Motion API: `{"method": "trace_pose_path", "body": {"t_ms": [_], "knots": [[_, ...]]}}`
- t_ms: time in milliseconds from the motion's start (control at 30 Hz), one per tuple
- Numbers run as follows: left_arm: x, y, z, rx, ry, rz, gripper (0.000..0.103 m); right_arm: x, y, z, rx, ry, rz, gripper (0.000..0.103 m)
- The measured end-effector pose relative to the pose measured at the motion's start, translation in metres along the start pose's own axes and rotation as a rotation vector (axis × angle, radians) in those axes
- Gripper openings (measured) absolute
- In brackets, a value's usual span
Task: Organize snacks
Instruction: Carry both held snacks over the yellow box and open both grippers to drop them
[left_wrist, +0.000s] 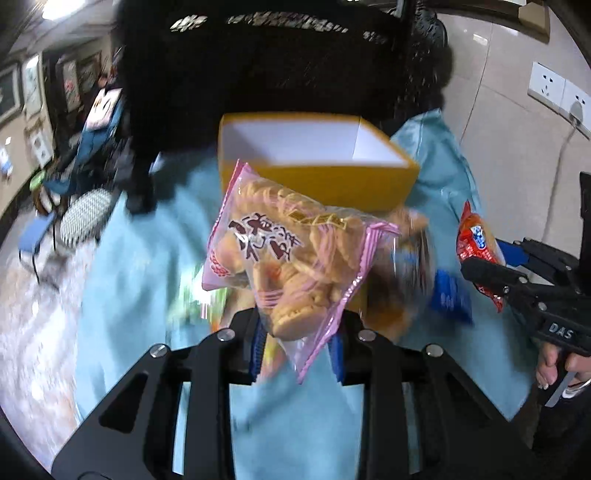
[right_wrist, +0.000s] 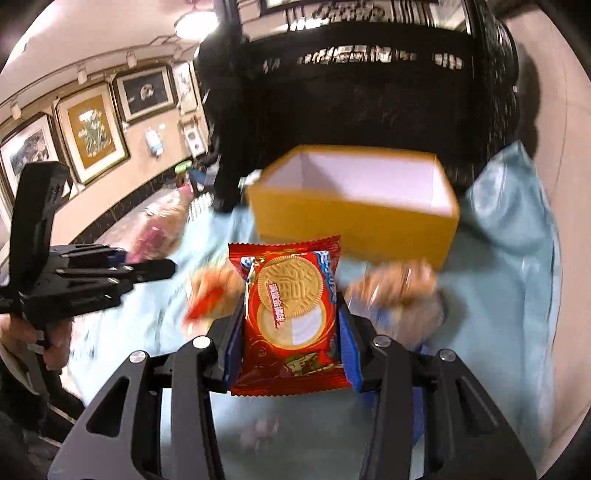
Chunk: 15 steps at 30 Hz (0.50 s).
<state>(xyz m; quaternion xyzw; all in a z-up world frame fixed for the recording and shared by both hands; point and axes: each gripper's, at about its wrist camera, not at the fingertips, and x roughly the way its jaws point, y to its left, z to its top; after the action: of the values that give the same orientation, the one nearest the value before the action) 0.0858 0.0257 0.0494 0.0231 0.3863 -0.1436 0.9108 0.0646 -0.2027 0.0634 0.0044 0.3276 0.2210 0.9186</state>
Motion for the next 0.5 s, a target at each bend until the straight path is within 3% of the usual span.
{"method": "trace_pose_path", "body": {"t_ms": [200,300,500], "knots": [[0.062,-0.010,0.100,-0.005,0.010,-0.028,0.028,0.052,-0.045,0.082,0.060,-0.030,-0.038,0.045],[0.115,-0.010,0.143,-0.038,0.062,-0.008,0.029,0.095,-0.074,0.111,0.102,0.002,-0.077,0.045],[0.186,-0.015,0.168,-0.051,0.155,0.047,0.030,0.167,-0.110,0.126,0.161,0.088,-0.123,0.045]]}}
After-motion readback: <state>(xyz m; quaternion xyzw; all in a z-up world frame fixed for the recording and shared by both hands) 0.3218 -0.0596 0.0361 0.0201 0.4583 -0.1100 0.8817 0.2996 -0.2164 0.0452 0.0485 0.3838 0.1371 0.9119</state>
